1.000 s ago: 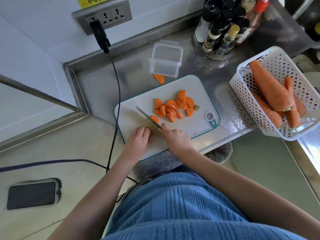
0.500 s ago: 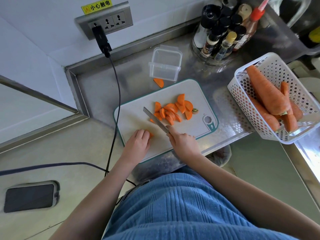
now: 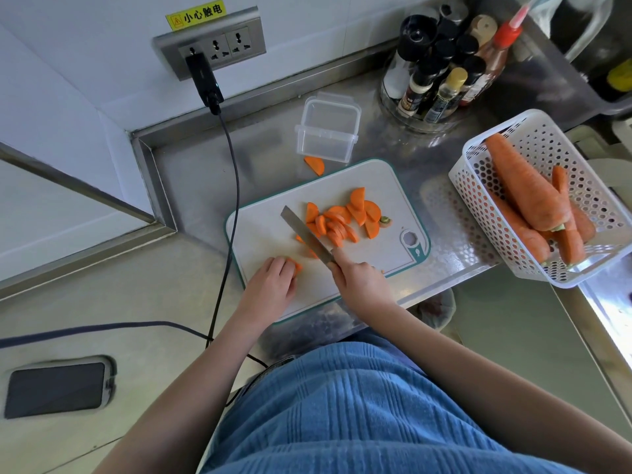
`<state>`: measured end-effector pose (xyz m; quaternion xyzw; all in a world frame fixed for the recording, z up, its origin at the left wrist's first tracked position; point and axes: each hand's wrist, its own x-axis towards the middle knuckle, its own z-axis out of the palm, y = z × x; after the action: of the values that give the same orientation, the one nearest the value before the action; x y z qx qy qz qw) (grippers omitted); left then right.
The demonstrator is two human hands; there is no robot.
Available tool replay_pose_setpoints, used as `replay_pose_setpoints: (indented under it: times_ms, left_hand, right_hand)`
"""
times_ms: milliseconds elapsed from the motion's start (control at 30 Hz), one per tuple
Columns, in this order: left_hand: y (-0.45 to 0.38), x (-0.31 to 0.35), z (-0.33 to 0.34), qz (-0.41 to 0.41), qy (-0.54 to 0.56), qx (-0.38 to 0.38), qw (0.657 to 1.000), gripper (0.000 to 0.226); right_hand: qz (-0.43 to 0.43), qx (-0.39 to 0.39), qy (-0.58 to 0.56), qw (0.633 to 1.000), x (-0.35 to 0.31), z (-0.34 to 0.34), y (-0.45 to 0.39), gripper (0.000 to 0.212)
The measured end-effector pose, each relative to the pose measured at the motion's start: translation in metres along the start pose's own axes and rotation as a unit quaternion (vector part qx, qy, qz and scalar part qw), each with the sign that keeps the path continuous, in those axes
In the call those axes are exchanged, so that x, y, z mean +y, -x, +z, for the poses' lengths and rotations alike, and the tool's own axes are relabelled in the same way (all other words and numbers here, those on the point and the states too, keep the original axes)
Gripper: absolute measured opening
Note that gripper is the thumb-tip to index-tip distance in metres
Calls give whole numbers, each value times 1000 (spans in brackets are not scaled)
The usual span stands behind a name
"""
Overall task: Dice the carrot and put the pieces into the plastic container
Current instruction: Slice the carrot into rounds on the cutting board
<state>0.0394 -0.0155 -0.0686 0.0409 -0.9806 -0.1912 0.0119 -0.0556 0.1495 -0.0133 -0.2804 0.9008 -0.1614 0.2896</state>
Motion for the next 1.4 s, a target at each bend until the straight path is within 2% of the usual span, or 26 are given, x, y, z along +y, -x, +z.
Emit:
replay_pose_setpoints:
  times_ms: [200, 400, 500, 767, 933, 1100, 1133, 1200, 1333, 1400]
  left_hand:
    - [1, 0, -2, 13, -19, 3, 1000, 17]
    - [2, 0, 2, 2, -13, 6, 1000, 23]
    - [2, 0, 3, 0, -10, 6, 1000, 15]
    - [3, -4, 5, -11, 12, -9, 1000, 29]
    - [4, -6, 4, 0, 38, 10, 999, 20]
    - [1, -4, 1, -12, 23, 12, 1000, 13]
    - [1, -3, 1, -14, 21, 11, 1000, 17]
    - [1, -2, 1, -16, 22, 11, 1000, 20]
    - [3, -3, 0, -15, 20, -5, 1000, 19]
    - [5, -4, 1, -23, 17, -10, 1000, 19]
  right_hand:
    - [-42, -57, 68, 995, -15, 7, 4, 30]
    - [-68, -68, 124, 988, -17, 11, 4, 29]
    - [-66, -72, 136, 986, -17, 13, 3, 28]
    - [-46, -88, 148, 984, -19, 20, 2, 28]
    - [-36, -108, 134, 984, -24, 22, -7, 40]
    - [-30, -114, 95, 989, -29, 17, -30, 38]
    - [-23, -119, 72, 990, -27, 15, -31, 39]
    - [-21, -116, 55, 991, -24, 14, -31, 38]
    - [-64, -63, 166, 982, -16, 21, -24, 42]
    - [-67, -51, 174, 981, -11, 20, -20, 35]
